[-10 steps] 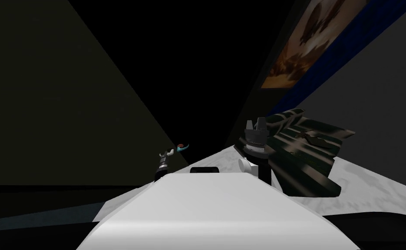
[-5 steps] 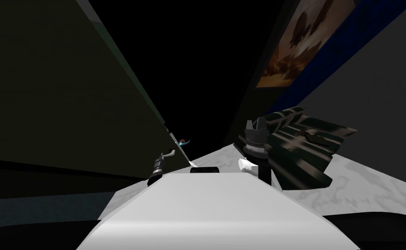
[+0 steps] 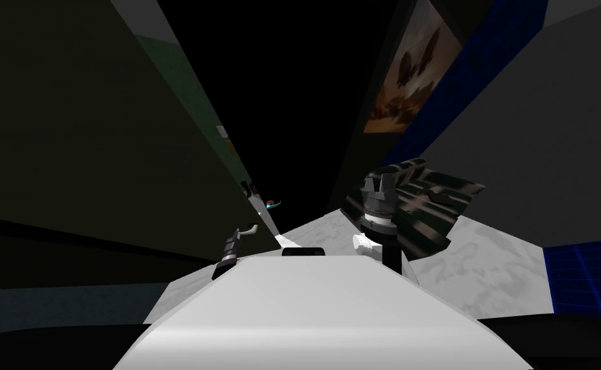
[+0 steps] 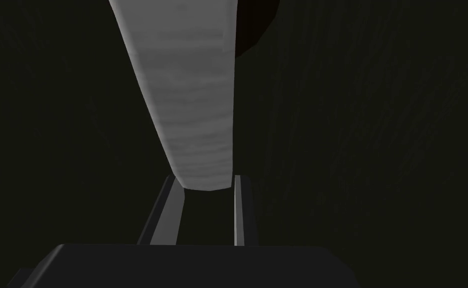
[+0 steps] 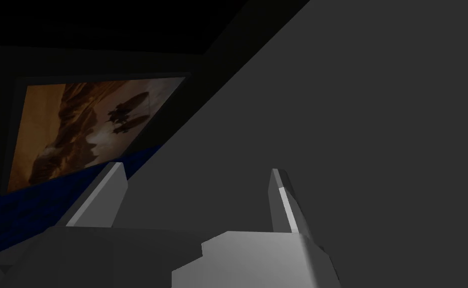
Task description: Pull the door open
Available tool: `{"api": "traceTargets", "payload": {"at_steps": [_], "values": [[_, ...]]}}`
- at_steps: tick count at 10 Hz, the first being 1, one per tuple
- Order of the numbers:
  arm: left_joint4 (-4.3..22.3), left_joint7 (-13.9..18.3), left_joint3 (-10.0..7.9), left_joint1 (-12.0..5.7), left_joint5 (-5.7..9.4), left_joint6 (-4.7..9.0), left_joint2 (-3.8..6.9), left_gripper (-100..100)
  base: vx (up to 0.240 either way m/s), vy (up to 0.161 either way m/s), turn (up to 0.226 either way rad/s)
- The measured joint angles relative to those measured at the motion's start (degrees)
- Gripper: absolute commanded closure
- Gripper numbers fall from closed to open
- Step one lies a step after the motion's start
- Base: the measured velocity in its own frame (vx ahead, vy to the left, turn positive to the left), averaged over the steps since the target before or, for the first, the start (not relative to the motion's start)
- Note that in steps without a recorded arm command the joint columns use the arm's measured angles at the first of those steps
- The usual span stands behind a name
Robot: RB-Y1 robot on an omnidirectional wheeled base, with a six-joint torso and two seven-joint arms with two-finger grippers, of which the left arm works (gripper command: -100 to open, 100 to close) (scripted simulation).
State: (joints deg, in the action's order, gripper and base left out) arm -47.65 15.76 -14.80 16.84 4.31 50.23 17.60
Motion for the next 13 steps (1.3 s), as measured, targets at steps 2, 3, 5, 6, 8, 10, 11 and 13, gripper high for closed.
{"api": "traceTargets", "payload": {"at_steps": [2, 3, 5, 6, 8, 10, 11, 13], "values": [[0.1, 1.0, 1.19, -0.35, -0.56, 0.96, 0.30, 100, -0.066, 0.045, -0.109], [-1.1, 1.3, 1.81, 0.19, -0.86, 1.02, 0.08, 100, -0.057, 0.036, -0.092], [-2.6, 1.6, 2.96, 0.14, -1.44, 0.51, -0.32, 100, -0.048, 0.029, -0.086], [-2.5, 1.9, 3.46, 0.19, -1.67, 1.12, -0.39, 100, -0.016, 0.025, 0.001], [-2.6, 2.3, 3.51, 0.82, -1.79, 1.70, 0.18, 100, -0.158, 0.028, -0.162], [-2.8, 3.2, 4.06, 1.82, -2.17, 3.16, 0.74, 100, -0.148, 0.018, -0.077], [-1.8, 3.4, 4.34, 1.80, -2.35, 4.06, 0.84, 100, -0.155, 0.028, -0.102], [-2.2, 4.2, 5.07, 3.39, -2.83, 5.41, 1.14, 100, -0.132, 0.024, -0.097]]}}
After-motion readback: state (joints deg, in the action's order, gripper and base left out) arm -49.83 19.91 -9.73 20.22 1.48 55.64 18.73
